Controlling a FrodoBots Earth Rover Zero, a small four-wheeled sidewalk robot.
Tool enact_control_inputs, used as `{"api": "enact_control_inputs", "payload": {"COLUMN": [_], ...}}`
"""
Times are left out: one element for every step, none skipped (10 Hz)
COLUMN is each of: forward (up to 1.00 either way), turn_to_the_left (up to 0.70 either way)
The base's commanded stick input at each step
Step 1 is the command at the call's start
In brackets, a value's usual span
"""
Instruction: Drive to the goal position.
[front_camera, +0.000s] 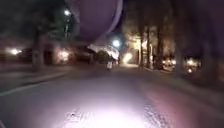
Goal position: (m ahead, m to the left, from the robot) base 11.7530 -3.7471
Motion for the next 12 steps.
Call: {"api": "enact_control_inputs", "payload": {"forward": [0.7,0.7,0.7,0.7,0.7,0.7,0.7,0.7,0.7,0.7,0.7,0.7], "turn_to_the_left": [-0.14,-0.14,-0.14,-0.14,-0.14,-0.14,-0.14,-0.14,-0.09,0.0,0.0,0.0]}}
